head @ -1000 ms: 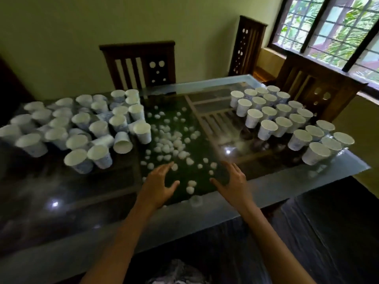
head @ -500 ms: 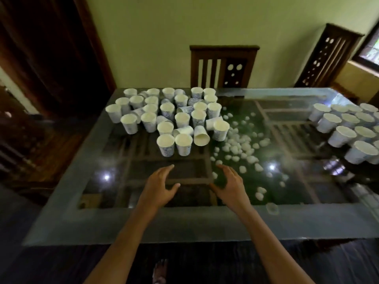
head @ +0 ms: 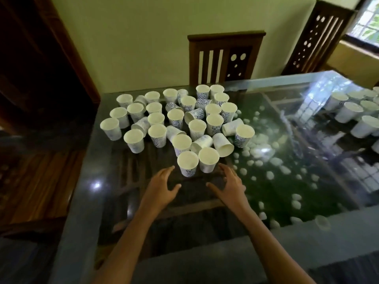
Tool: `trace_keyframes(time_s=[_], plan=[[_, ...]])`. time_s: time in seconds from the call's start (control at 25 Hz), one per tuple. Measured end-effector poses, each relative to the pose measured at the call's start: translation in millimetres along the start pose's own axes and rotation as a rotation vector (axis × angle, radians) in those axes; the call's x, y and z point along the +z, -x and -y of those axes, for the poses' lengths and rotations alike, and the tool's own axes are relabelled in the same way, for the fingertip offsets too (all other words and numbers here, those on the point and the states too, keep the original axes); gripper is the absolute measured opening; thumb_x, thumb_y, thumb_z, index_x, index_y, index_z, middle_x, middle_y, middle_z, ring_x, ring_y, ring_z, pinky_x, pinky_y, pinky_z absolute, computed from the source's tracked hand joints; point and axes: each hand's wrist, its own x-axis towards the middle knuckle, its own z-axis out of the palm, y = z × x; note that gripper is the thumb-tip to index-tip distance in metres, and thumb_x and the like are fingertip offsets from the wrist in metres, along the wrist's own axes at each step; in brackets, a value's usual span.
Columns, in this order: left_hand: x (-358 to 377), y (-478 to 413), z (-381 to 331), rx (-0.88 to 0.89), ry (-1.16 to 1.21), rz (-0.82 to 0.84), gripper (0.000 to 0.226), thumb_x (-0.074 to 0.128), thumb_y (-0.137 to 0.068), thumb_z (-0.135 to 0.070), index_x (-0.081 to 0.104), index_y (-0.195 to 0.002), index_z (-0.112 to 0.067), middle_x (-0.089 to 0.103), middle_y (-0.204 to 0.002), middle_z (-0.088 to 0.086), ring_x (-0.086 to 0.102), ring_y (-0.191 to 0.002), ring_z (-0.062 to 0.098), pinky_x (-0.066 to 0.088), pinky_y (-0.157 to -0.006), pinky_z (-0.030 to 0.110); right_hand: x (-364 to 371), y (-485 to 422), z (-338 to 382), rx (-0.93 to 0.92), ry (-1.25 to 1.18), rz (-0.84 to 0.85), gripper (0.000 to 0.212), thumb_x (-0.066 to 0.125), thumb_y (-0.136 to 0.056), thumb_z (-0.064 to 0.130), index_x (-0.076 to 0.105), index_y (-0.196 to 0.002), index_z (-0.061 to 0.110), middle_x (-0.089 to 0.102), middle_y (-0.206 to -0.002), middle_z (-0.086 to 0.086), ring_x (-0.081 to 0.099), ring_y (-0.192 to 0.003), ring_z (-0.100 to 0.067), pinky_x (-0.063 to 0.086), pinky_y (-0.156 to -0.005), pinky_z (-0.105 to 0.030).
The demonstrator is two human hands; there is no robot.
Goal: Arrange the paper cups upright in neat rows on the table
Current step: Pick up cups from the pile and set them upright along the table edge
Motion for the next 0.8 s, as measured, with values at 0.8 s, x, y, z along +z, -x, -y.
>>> trace_keyframes(time_s=[0.8], plan=[[46.7,-70.1,15.1,-0.053,0.379,-0.051,0.062,0.086,-0.059,-0.024,0.053,-0.112,-0.023,0.054,-0.107,-0.017,0.051,-0.101,0.000,0.032,-0.077,-0.005,36.6,-76.9,-21.4,0.107,-0.184,-0.133,0.071,0.086,-0.062,0.028,0.050,-0.122,0.016,0.054,-0.113,0.011,0.052,-0.102,-0.001,0.035,-0.076,0.004]])
